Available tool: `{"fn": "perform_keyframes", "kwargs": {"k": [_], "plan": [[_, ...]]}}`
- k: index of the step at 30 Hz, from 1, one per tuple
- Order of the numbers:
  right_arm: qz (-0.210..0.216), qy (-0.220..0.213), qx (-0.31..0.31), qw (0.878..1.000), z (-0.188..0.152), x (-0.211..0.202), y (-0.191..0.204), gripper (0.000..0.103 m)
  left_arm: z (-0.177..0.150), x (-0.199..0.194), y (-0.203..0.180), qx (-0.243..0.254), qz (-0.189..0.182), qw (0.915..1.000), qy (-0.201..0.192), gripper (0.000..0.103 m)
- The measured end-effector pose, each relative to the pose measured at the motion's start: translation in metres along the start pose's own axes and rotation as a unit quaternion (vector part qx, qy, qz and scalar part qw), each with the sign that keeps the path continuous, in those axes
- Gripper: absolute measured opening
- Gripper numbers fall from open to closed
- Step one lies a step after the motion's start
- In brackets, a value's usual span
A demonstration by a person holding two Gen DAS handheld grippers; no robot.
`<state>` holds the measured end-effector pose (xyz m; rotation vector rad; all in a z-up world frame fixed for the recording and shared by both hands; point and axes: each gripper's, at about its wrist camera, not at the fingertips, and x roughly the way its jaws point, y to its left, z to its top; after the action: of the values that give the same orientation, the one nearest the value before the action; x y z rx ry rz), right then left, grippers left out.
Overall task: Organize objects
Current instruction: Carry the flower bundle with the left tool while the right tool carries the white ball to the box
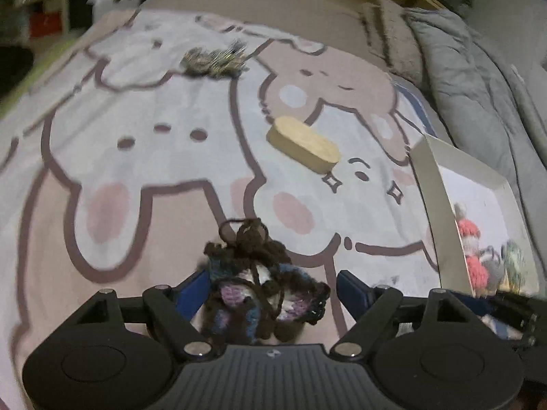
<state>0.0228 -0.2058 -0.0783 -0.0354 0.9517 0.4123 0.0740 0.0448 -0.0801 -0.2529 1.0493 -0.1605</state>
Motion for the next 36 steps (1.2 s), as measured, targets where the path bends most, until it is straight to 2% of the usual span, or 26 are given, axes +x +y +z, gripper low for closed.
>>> {"fn": "perform_keyframes", "kwargs": {"k": [3, 6, 9, 12, 20, 23, 27, 36], "plan": [[0.008, 0.012, -0.005, 1.0, 0.0, 0.006, 0.0, 0.053, -0.004, 0.008, 0.003, -0.044, 0.008, 0.999, 0.005, 0.082], [0.024, 0.022, -0.011, 0.999, -0.001, 0.011, 0.003, 0.051, -0.006, 0.013, 0.004, -0.062, 0.014, 0.998, 0.009, 0.08], [0.026, 0.031, -0.018, 0.999, -0.002, 0.016, 0.007, 0.046, -0.01, 0.021, 0.007, -0.084, 0.016, 0.9962, 0.018, 0.074], [0.023, 0.038, -0.02, 0.999, -0.002, 0.023, 0.007, 0.044, -0.012, 0.023, 0.008, -0.093, 0.033, 0.995, 0.016, 0.063], [0.012, 0.06, -0.013, 0.998, -0.002, 0.036, 0.002, 0.041, -0.014, 0.02, 0.01, -0.093, 0.035, 0.995, 0.007, 0.051], [0.012, 0.044, -0.002, 0.999, 0.002, 0.03, -0.001, 0.037, -0.013, 0.014, 0.008, -0.087, 0.023, 0.9959, -0.005, 0.05], [0.007, 0.011, 0.026, 1.0, 0.008, 0.016, -0.01, 0.037, -0.01, 0.002, -0.003, -0.06, 0.029, 0.9972, -0.032, 0.05], [-0.006, -0.069, 0.082, 0.994, 0.028, -0.02, -0.028, 0.037, 0.0, -0.027, -0.03, -0.015, 0.006, 0.9957, -0.091, 0.05]]}}
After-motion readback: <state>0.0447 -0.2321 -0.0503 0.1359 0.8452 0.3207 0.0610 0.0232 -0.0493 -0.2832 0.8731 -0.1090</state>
